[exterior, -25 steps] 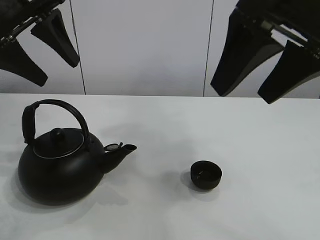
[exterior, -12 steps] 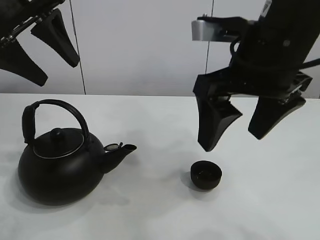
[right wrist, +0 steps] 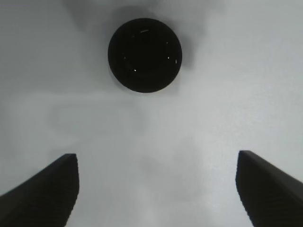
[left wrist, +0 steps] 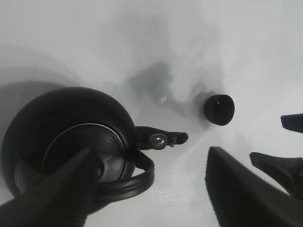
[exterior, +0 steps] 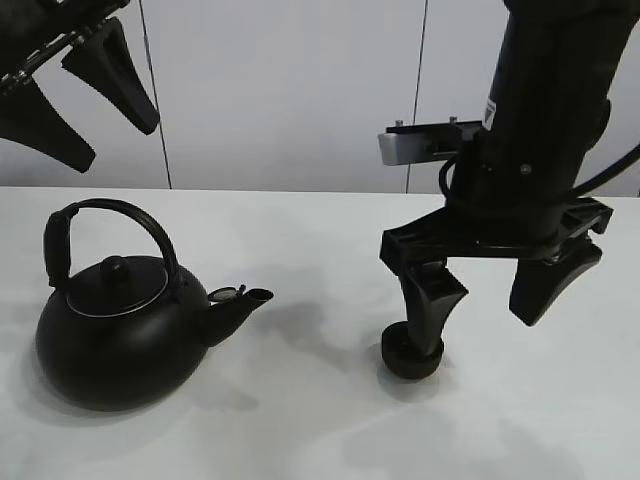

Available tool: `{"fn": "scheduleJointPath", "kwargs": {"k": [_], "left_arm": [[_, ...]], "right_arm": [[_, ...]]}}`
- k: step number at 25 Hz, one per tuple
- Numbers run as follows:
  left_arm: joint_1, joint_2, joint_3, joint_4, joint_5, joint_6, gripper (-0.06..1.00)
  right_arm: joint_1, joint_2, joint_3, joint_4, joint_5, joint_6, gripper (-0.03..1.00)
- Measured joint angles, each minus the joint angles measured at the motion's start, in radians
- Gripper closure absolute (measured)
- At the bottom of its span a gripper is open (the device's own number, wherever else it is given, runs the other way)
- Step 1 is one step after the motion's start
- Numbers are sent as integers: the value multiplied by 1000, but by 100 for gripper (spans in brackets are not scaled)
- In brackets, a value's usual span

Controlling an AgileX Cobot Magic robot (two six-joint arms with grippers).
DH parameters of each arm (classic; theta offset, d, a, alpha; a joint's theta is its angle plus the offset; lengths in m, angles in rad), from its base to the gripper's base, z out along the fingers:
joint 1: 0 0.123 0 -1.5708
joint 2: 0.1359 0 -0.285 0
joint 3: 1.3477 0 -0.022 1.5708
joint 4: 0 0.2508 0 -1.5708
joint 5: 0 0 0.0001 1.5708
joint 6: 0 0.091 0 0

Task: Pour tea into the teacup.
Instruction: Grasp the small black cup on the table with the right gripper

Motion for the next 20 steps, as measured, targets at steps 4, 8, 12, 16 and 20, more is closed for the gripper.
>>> {"fn": "scheduleJointPath", "kwargs": {"k": [4, 8, 12, 16, 20], "left_arm": [[0, 0, 0, 0, 0, 0, 47], [0, 0, 0, 0, 0, 0, 47], [0, 0, 0, 0, 0, 0, 47], [0, 0, 0, 0, 0, 0, 47], [0, 0, 0, 0, 0, 0, 47]], "right_arm": [[16, 15, 0, -16, -37, 37, 35], [32, 37, -1, -63, -62, 89, 35], [35, 68, -1, -101, -78, 136, 35], [35, 82, -1, -108, -118, 158, 35], [35, 96, -1, -110, -148, 161, 35]]}}
